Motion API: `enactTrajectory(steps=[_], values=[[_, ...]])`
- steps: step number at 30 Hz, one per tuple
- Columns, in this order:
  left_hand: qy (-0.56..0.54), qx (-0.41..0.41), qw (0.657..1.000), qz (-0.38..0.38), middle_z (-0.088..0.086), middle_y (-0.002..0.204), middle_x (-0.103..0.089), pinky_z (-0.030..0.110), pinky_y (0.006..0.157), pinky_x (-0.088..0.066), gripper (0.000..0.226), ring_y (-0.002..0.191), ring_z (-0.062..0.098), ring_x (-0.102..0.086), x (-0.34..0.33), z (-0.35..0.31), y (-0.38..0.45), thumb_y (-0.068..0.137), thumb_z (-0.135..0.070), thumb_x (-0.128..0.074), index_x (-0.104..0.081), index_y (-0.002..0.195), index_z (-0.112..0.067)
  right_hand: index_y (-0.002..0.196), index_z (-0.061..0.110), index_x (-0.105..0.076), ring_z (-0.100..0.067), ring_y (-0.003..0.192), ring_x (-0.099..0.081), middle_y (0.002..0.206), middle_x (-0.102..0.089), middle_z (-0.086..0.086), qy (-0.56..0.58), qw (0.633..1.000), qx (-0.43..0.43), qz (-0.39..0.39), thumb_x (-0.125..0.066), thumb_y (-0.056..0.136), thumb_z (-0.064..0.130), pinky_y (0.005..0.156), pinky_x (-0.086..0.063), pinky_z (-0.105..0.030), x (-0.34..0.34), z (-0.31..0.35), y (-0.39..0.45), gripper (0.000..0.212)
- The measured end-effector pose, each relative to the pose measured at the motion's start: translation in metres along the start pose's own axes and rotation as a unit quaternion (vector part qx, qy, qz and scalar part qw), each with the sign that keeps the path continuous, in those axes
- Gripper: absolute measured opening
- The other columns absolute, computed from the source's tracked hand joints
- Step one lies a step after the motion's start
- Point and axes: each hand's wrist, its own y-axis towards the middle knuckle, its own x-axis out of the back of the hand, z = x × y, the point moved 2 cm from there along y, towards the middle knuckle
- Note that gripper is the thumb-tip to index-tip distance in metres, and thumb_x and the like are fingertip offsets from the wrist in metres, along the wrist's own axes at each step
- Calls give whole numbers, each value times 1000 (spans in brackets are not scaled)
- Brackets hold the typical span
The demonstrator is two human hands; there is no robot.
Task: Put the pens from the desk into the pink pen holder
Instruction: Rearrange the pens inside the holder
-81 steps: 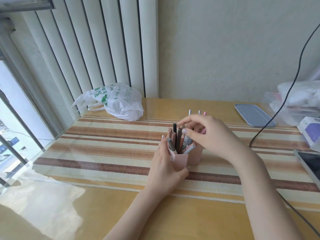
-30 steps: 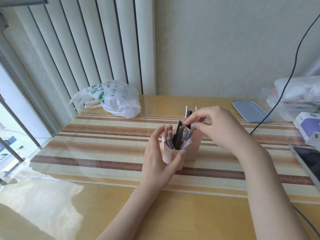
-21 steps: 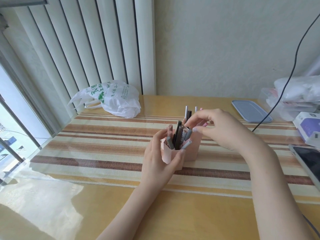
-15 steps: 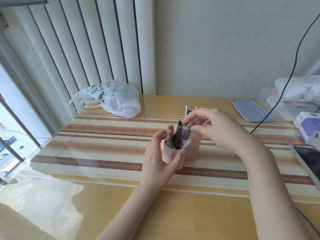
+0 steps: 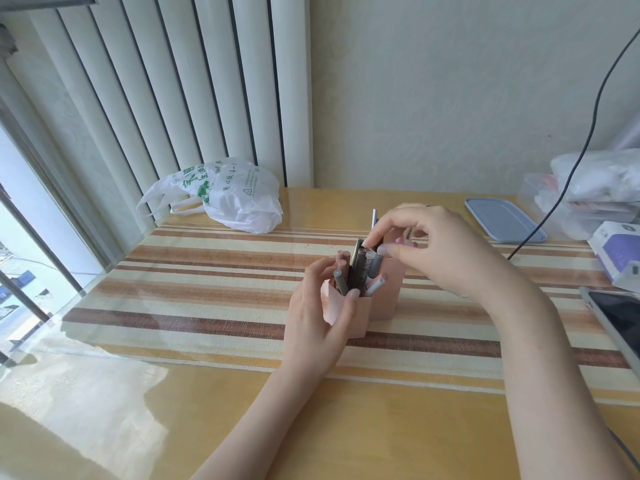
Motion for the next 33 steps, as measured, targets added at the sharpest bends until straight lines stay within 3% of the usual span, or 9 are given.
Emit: enactTrajectory(steps=[3, 6, 8, 13, 16, 21, 24, 27, 33], values=[[-13, 14, 1000, -5, -35, 118, -51, 10, 91, -37, 30, 113, -8, -53, 1, 2, -2, 91, -34, -52, -37, 116, -34, 74, 41, -69, -4, 75, -48, 81, -54, 18, -11, 999, -8, 46, -68, 84, 15, 69, -39, -12, -1, 2, -1, 28], [-7, 25, 1000, -14, -32, 105, -53, 8, 87, -37, 24, 106, 0, -57, 1, 3, -2, 91, -34, -52, -35, 108, -36, 78, 46, -69, -11, 93, -48, 92, -51, 17, -13, 996, -27, 80, -59, 86, 8, 84, -40, -21, 0, 4, -5, 40], [0, 22, 1000, -19, -33, 99, -54, 6, 84, -37, 25, 99, -9, -54, 1, 3, -2, 92, -25, -54, -35, 103, -37, 82, 48, -69, -9, 103, -42, 100, -49, 21, -23, 994, -30, 99, -55, 83, 6, 90, -37, -24, -2, 3, -8, 44], [22, 7, 999, -26, -26, 91, -56, 9, 75, -38, 25, 87, -6, -53, 1, 4, -1, 92, -15, -54, -39, 100, -33, 81, 46, -68, -1, 119, -24, 118, -43, 32, -63, 985, -30, 156, -74, 76, 28, 97, -24, -25, -12, -4, -7, 19], [26, -4, 999, -38, -29, 106, -54, 15, 83, -42, 24, 100, -10, -52, 2, 2, -1, 93, -20, -54, -43, 109, -32, 77, 37, -73, -8, 110, -35, 109, -53, 25, -51, 992, -15, 111, -73, 79, 33, 98, -34, -30, -17, -7, 1, 5], [59, -55, 996, -41, 2, 137, -46, 30, 105, -34, 26, 133, 18, -42, 2, 0, 0, 88, -27, -59, -50, 107, -11, 85, 29, -70, -9, 66, -60, 83, -71, 5, 101, 990, 4, -102, -59, 92, 31, 59, -48, -32, -9, -4, 7, 14], [64, -51, 996, -40, 13, 136, -49, 38, 105, -37, 33, 132, 20, -42, 1, -3, 0, 86, -28, -62, -54, 105, -2, 94, 16, -69, 4, 57, -59, 83, -73, -1, 204, 964, -1, -168, -53, 96, 22, 52, -49, -19, -9, -2, 8, 16], [49, -53, 996, -58, 8, 130, -51, 43, 103, -40, 33, 129, 21, -46, 3, -5, 1, 84, -26, -63, -50, 108, -7, 96, 12, -67, -4, 57, -60, 79, -72, -4, 285, 930, -15, -232, -52, 97, 16, 58, -49, -16, -10, -4, 9, 16], [48, -55, 991, -110, -1, 119, -53, 28, 97, -41, 37, 114, 7, -50, 5, -6, 2, 87, -22, -60, -43, 120, -18, 97, 10, -63, -10, 50, -61, 72, -69, -4, 373, 877, -60, -295, -47, 99, 11, 53, -53, -19, -8, -7, 10, 16]])
